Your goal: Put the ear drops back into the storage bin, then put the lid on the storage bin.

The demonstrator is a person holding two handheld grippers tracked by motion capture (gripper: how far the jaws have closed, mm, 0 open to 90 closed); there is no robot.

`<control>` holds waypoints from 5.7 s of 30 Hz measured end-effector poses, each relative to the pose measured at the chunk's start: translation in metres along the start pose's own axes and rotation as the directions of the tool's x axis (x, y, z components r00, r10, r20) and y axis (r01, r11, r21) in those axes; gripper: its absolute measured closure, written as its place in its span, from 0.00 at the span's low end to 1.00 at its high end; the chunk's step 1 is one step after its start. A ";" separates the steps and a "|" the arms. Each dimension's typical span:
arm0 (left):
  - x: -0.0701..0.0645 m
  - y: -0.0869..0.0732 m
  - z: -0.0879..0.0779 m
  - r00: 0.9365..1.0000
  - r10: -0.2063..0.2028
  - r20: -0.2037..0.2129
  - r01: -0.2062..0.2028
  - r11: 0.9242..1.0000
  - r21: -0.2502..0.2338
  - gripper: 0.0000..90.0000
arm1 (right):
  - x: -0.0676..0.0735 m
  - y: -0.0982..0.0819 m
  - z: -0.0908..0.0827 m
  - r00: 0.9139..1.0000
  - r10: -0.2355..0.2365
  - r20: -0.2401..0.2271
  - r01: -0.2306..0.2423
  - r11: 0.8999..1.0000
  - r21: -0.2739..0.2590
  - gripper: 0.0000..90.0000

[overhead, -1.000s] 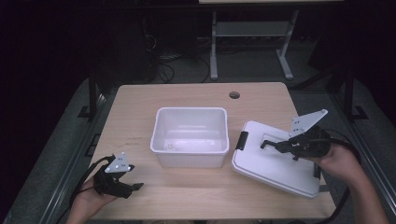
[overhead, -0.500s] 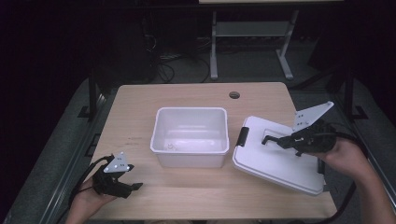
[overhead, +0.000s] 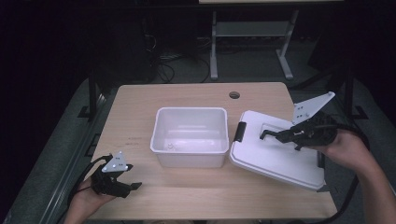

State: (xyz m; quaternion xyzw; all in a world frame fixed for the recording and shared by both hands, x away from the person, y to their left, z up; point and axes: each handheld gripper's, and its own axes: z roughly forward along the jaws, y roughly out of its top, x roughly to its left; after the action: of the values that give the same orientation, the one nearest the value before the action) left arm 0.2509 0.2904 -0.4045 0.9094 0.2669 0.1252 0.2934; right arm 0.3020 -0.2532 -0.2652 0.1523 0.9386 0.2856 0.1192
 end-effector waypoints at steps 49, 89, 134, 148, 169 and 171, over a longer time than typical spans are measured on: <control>0.004 -0.003 -0.002 1.000 0.008 0.008 -0.008 1.000 -0.004 0.31 | -0.009 0.091 0.050 0.989 -0.112 -0.101 0.107 0.993 -0.049 0.93; 0.006 -0.009 -0.008 1.000 -0.012 0.012 0.012 0.999 -0.033 0.31 | -0.015 0.160 0.102 0.960 -0.202 -0.193 0.186 0.978 -0.098 0.93; 0.011 -0.015 -0.011 0.999 -0.035 0.015 0.035 0.998 -0.044 0.31 | -0.032 0.199 0.170 0.939 -0.216 -0.268 0.201 0.976 -0.081 0.93; 0.011 -0.015 -0.009 0.999 -0.040 0.018 0.041 0.998 -0.041 0.31 | -0.035 0.200 0.181 0.936 -0.209 -0.282 0.195 0.978 -0.077 0.93; 0.011 -0.015 -0.010 0.999 -0.035 0.018 0.035 0.998 -0.043 0.31 | -0.029 0.193 0.179 0.938 -0.195 -0.287 0.175 0.980 -0.094 0.91; 0.011 -0.015 -0.010 0.999 -0.034 0.016 0.035 0.998 -0.044 0.31 | -0.028 0.193 0.179 0.937 -0.192 -0.293 0.171 0.981 -0.095 0.90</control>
State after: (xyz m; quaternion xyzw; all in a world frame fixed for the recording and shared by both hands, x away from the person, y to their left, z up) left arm 0.2497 0.3113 -0.4052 0.8988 0.2776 0.1189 0.3177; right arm 0.4258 -0.0216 -0.2956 0.0155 0.9455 0.3251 0.0058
